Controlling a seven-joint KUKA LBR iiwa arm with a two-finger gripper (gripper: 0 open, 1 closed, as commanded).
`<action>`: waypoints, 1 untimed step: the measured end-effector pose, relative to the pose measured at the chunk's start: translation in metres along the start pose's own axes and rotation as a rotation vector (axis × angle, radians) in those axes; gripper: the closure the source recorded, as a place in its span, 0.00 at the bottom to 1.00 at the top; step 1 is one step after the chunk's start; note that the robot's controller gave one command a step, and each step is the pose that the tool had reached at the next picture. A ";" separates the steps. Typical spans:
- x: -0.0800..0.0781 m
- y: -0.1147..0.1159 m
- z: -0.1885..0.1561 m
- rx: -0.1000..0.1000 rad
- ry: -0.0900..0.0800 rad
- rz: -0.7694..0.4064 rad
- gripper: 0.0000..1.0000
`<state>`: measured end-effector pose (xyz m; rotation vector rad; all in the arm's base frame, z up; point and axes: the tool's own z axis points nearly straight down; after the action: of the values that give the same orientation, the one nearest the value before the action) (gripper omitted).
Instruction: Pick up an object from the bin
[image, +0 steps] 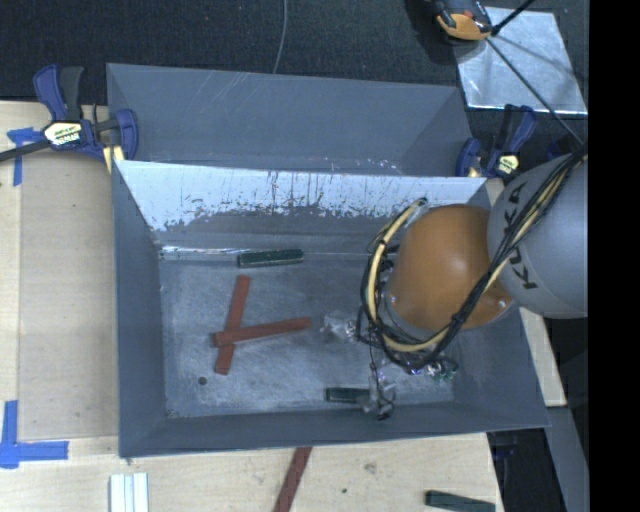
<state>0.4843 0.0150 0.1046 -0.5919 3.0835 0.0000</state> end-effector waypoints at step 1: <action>-0.006 0.011 0.011 -0.001 0.003 0.073 0.00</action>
Offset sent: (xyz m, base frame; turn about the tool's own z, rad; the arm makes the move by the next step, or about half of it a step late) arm -0.0017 -0.0145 -0.0346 -0.2875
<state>0.4855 0.0275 0.0934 -0.4795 3.1056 0.0009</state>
